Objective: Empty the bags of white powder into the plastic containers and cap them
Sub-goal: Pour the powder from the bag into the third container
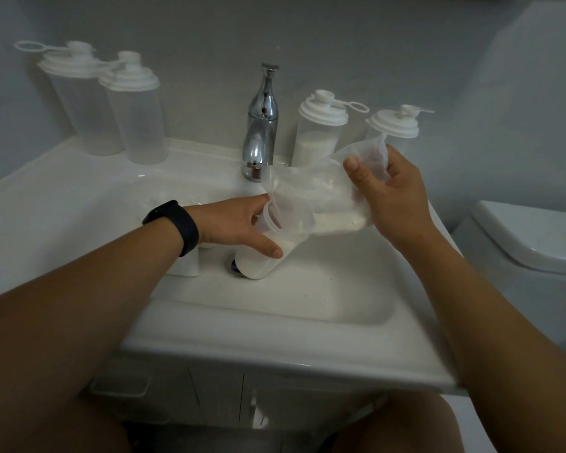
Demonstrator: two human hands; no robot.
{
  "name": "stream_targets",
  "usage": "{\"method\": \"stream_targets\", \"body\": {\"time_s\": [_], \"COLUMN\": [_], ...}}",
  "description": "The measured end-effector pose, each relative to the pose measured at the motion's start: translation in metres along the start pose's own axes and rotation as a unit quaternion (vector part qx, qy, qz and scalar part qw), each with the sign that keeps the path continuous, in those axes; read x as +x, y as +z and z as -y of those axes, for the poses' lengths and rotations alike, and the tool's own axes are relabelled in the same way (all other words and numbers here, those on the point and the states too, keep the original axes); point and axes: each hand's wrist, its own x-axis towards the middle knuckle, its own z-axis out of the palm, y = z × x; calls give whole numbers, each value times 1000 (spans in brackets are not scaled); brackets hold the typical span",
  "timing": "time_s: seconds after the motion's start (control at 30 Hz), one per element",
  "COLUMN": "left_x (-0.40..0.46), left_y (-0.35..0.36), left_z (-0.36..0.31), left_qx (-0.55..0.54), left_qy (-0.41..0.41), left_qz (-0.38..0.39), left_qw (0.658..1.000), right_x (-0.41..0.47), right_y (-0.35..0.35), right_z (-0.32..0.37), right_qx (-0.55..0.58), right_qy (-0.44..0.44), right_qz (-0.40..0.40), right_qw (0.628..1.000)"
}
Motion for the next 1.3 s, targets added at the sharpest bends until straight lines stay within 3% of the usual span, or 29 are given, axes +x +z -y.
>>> {"method": "stream_targets", "body": {"time_s": [1.3], "left_x": [-1], "left_y": [0], "left_z": [-1], "left_qx": [4], "left_qy": [-6], "left_qz": [-3], "left_qw": [1000], "right_x": [-1], "right_y": [1], "right_z": [2], "right_qx": [-4], "right_qy": [-6], "right_qz": [1], "right_qw": [1000]}}
